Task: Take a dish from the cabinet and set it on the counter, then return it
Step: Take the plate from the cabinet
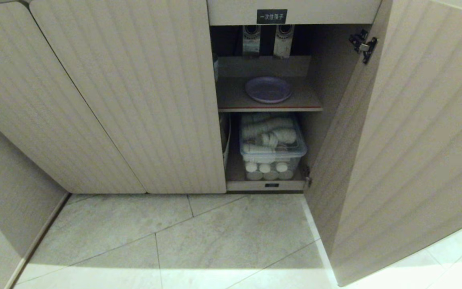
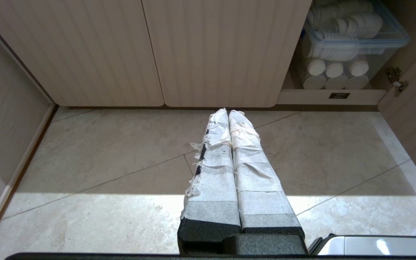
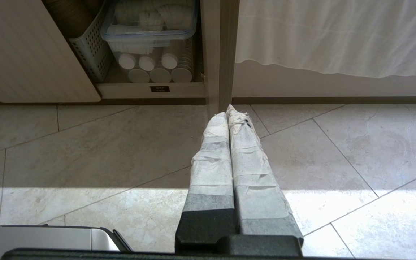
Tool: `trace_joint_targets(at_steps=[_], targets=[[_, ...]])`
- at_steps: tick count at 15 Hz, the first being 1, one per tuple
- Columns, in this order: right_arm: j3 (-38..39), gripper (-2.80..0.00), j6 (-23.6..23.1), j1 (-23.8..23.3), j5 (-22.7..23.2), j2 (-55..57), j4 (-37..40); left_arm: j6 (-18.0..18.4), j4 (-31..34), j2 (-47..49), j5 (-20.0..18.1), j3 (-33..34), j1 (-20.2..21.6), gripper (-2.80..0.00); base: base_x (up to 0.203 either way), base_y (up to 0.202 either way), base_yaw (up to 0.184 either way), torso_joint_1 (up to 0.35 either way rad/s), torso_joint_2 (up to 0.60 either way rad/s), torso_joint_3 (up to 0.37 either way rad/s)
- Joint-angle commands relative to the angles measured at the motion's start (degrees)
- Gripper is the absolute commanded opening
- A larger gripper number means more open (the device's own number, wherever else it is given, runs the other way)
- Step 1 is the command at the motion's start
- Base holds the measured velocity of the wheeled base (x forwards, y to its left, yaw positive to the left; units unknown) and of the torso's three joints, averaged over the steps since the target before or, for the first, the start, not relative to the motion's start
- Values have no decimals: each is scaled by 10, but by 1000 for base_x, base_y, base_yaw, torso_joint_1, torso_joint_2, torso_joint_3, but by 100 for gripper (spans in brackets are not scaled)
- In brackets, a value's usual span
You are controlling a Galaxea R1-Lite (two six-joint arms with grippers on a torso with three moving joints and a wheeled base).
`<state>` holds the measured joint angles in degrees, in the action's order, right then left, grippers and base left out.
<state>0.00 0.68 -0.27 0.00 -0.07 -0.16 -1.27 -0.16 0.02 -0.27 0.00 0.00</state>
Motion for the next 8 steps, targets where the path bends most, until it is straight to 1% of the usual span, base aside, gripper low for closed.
trace_joint_targets(at_steps=[1, 8], targets=[[0, -280, 0, -1, 0, 1, 0, -1, 0, 0, 0, 0, 0, -280, 0, 0, 0, 0, 0, 0], [0, -280, 0, 0, 0, 1, 0, -1, 0, 0, -1, 0, 0, -280, 0, 0, 0, 0, 0, 0]])
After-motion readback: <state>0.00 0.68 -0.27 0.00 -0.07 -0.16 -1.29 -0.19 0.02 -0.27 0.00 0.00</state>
